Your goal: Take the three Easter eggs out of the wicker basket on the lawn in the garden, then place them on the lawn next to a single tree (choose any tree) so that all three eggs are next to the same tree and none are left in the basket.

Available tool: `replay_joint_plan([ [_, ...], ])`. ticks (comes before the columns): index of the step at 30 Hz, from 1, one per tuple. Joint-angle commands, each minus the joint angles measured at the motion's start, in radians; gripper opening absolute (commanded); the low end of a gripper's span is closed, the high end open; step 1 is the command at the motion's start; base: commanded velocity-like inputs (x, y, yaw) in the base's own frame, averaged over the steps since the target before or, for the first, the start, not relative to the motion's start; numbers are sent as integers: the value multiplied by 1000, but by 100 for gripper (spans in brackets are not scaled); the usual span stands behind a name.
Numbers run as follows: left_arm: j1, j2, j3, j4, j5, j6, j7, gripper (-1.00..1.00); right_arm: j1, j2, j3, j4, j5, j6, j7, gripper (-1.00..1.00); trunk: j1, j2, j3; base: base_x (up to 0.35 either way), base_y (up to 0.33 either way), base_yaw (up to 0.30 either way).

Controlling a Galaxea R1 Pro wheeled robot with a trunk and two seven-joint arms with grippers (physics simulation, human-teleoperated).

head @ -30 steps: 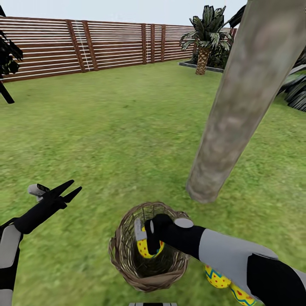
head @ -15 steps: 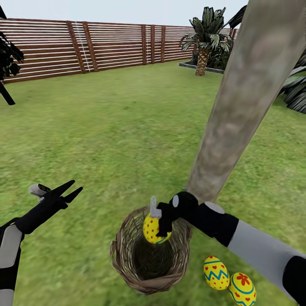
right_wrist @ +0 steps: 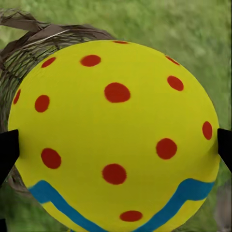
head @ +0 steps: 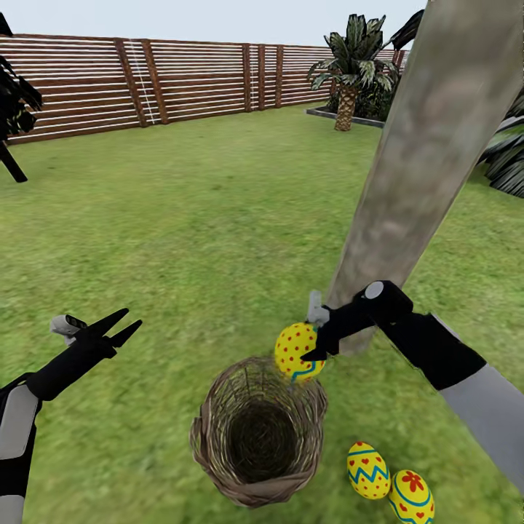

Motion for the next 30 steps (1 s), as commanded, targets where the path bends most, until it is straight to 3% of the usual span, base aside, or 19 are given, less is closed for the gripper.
replay_joint_plan([
  [1,-1,0,1,0,-1,4,-3,100,-1,-4,-15,-3,4,37,9,-100,-4,7,2,0,0,0],
  [4,-1,0,1,0,-1,4,-3,100,-1,-11,-47,-26,5,74,90,-100,-16,28,12,0,0,0],
  [8,-1,0,1,0,-1,4,-3,100,-1,-48,-150,-30,5,79,138,-100,-31,56,24,0,0,0],
  [9,-1,0,1,0,-1,4,-3,100,-2,-53,-159,-30,6,80,146,-100,-35,63,27,0,0,0],
  [13,-1,0,1,0,0,4,-3,100,-1,-67,-166,-29,6,80,153,-100,-50,91,40,0,0,0],
  [28,-1,0,1,0,-1,4,-3,100,1,-65,-148,-24,7,77,151,-100,-108,196,87,0,0,-3],
  [30,-1,0,1,1,-1,4,-3,100,5,-70,-146,-21,77,77,151,-100,-115,210,96,0,0,-154],
])
